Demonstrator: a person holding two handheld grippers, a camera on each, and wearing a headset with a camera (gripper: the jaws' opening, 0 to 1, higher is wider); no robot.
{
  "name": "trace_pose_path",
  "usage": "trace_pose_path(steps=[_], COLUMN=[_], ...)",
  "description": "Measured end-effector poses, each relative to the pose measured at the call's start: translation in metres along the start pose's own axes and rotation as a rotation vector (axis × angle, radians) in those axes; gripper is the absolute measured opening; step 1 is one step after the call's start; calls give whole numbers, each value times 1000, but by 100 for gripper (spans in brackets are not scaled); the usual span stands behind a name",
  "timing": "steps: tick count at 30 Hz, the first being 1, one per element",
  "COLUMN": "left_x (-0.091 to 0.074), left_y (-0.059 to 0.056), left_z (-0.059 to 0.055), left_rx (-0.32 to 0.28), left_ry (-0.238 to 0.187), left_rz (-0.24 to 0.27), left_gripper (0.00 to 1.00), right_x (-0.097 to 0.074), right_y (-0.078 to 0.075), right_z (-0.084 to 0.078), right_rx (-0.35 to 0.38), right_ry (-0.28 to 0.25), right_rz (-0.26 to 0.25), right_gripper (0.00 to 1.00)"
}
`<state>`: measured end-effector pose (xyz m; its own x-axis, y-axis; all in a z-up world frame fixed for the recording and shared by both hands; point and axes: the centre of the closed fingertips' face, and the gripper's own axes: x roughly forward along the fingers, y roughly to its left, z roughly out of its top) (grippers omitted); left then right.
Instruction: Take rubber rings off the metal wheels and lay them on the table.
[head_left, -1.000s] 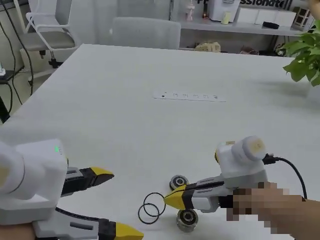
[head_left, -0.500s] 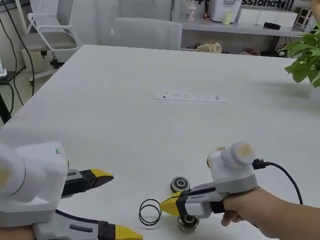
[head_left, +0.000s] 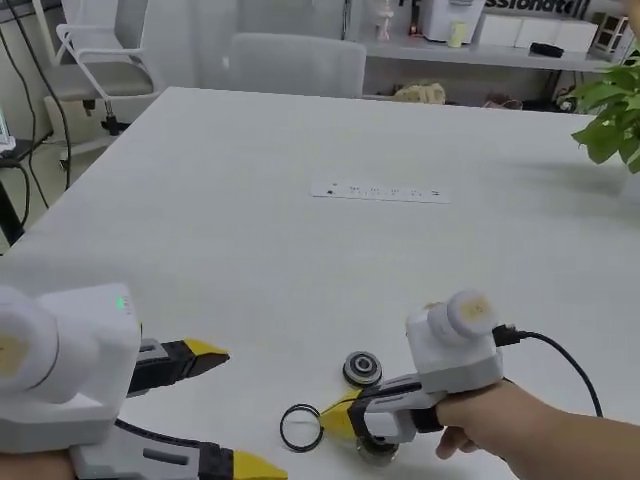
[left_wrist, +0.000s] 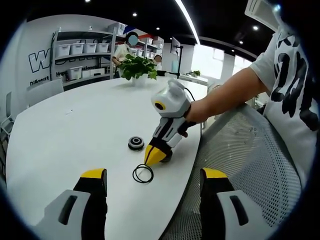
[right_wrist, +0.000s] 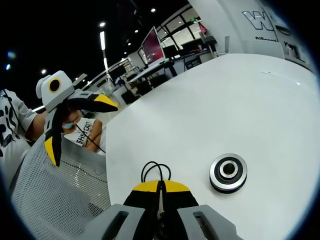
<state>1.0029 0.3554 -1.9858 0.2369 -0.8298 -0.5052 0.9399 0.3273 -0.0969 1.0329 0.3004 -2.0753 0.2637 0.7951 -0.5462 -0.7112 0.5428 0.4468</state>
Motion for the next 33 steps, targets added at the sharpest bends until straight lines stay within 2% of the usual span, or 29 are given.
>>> trace_pose_path(steps=[7, 14, 24, 33], left_x=[1, 0, 1, 0], left_y=[-1, 0, 0, 1], left_z=[-1, -2, -5, -4], left_rx=[-2, -4, -10, -8], left_ry=[2, 5, 14, 15], left_rz=[-3, 0, 1, 2], left_gripper=[73, 73, 73, 73], right_x=[0, 4, 4, -2], right_y=[1, -4, -8, -6], right_z=[8, 3, 2, 10], right_rx=[54, 86, 98, 102], right_ry=[-38, -21, -22, -56], right_rz=[13, -9, -31, -20], right_gripper=[0, 0, 1, 4])
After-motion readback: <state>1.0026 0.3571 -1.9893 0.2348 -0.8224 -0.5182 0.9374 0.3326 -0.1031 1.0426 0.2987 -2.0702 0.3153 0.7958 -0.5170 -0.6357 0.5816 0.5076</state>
